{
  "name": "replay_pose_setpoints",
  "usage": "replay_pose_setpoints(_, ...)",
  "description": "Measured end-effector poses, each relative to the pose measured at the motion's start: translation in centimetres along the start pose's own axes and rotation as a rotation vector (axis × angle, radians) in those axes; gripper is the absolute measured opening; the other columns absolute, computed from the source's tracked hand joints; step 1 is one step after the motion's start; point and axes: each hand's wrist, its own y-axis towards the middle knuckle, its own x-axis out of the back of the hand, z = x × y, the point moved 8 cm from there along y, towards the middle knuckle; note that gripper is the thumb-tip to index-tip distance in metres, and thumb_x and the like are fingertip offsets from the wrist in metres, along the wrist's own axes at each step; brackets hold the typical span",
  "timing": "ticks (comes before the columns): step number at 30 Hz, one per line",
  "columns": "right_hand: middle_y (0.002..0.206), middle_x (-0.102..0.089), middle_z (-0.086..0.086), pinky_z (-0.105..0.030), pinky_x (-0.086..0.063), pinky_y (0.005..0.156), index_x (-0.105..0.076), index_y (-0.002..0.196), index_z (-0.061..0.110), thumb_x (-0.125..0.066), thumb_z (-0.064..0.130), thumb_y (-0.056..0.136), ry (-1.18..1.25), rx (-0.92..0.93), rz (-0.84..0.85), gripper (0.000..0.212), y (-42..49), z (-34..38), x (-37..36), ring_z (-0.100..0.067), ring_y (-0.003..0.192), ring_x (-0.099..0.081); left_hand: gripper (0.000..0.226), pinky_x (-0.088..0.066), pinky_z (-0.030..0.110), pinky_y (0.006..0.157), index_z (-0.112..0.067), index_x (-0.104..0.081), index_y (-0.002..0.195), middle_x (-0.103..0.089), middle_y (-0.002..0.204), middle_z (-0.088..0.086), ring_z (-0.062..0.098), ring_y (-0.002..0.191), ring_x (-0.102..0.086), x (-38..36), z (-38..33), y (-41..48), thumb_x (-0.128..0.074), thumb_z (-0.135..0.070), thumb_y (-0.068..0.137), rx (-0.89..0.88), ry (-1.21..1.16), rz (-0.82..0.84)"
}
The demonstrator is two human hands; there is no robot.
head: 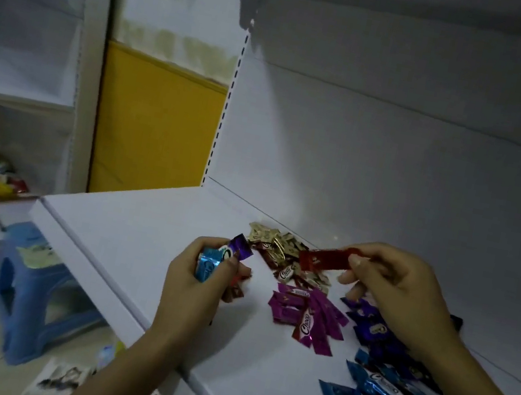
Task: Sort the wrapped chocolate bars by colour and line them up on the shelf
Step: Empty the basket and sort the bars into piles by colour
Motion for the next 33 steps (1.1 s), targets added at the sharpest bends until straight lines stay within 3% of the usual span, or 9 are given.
replay_pose_setpoints(5,0.073,-0.071,0.005,-0.018,-0.053,0.058,-0.066,0.094,0.019,-0.056,0.014,0.093,-0.076,-0.091,-0.063,0.012,0.7,0.4,-5.7,-0.008,0.064,-0.067,0.014,-0.044,0.011,0.044,-0.021,-0.061,0.096,-0.070,0.067,-0.011,-0.001,0.053,-0.061,1.6,-0.5,-0.6,-0.056,-0.008,0.093,-0.058,-0.113,-0.152)
replay_pose_setpoints(10,0.095,-0.067,0.012,-0.031,-0.048,0.079,-0.064,0.105,0.034,-0.043,0.029,0.096,-0.771,0.361,0.278,0.024,0.1,3.2,-14.4,-0.009,0.086,-0.061,0.019,-0.052,0.013,0.059,-0.027,-0.060,0.104,-0.067,0.090,-0.009,0.011,0.083,-0.066,2.4,0.3,-0.4,-0.063,-0.015,0.089,-0.034,-0.108,-0.198)
replay_pose_setpoints(12,0.090,-0.066,0.015,-0.031,-0.050,0.078,-0.066,0.099,0.034,-0.048,0.024,0.093,-0.683,0.299,0.302,0.022,-0.4,2.8,-14.6,-0.007,0.084,-0.060,0.021,-0.051,0.013,0.058,-0.024,-0.059,0.105,-0.065,0.096,-0.002,0.010,0.082,-0.066,2.1,0.6,-0.4,-0.065,-0.017,0.086,-0.014,-0.123,-0.166)
replay_pose_setpoints(15,0.086,-0.069,0.021,-0.019,-0.052,0.075,-0.067,0.096,0.035,-0.048,0.020,0.094,-0.153,-0.015,0.223,0.024,-0.8,1.3,-12.1,0.000,0.087,-0.064,0.015,-0.051,0.014,0.054,-0.023,-0.057,0.098,-0.064,0.091,-0.003,0.007,0.075,-0.066,1.4,0.5,-0.4,-0.064,-0.016,0.087,-0.018,-0.097,-0.077)
replay_pose_setpoints(18,0.085,-0.073,0.003,-0.022,-0.056,0.072,-0.068,0.095,0.023,-0.052,0.031,0.093,0.224,-0.198,0.223,0.018,-1.3,0.9,-10.7,-0.012,0.079,-0.069,0.016,-0.051,0.016,0.054,-0.028,-0.055,0.098,-0.063,0.098,-0.003,0.015,0.077,-0.065,-0.4,0.7,-0.4,-0.064,-0.022,0.087,-0.013,0.000,0.142)
replay_pose_setpoints(22,0.078,-0.072,-0.007,-0.024,-0.057,0.067,-0.064,0.084,0.003,-0.059,0.008,0.090,0.222,-0.203,0.199,0.010,-2.6,0.9,-9.3,-0.018,0.074,-0.071,0.024,-0.052,0.017,0.054,-0.032,-0.055,0.101,-0.064,0.097,-0.007,0.005,0.077,-0.066,-2.4,0.7,-1.3,-0.062,-0.041,0.079,-0.060,0.116,0.425)
replay_pose_setpoints(25,0.075,-0.072,-0.009,-0.022,-0.055,0.061,-0.064,0.082,0.005,-0.061,0.009,0.089,0.215,-0.310,0.105,0.008,-3.7,-0.6,-7.3,-0.015,0.063,-0.067,0.021,-0.052,0.018,0.055,-0.034,-0.054,0.106,-0.068,0.091,-0.009,0.004,0.076,-0.067,-3.6,0.3,-1.8,-0.062,-0.031,0.087,-0.120,0.222,0.554)
replay_pose_setpoints(30,0.063,-0.067,-0.003,-0.021,-0.051,0.052,-0.064,0.079,0.010,-0.060,0.015,0.091,0.229,-0.473,-0.243,0.014,-5.5,-4.2,-0.1,-0.011,0.052,-0.059,0.019,-0.048,0.015,0.046,-0.037,-0.057,0.101,-0.068,0.075,-0.018,0.000,0.058,-0.063,-4.9,-0.5,-1.1,-0.062,-0.022,0.091,-0.163,0.231,0.549)
replay_pose_setpoints(33,0.055,-0.062,-0.003,-0.018,-0.043,0.041,-0.061,0.074,0.008,-0.059,0.012,0.091,0.248,-0.551,-0.531,0.018,-6.2,-7.3,5.0,-0.008,0.041,-0.052,0.016,-0.045,0.014,0.046,-0.035,-0.061,0.097,-0.067,0.074,-0.017,-0.003,0.062,-0.063,-7.9,-1.8,-1.0,-0.064,-0.021,0.088,-0.307,0.278,0.534)
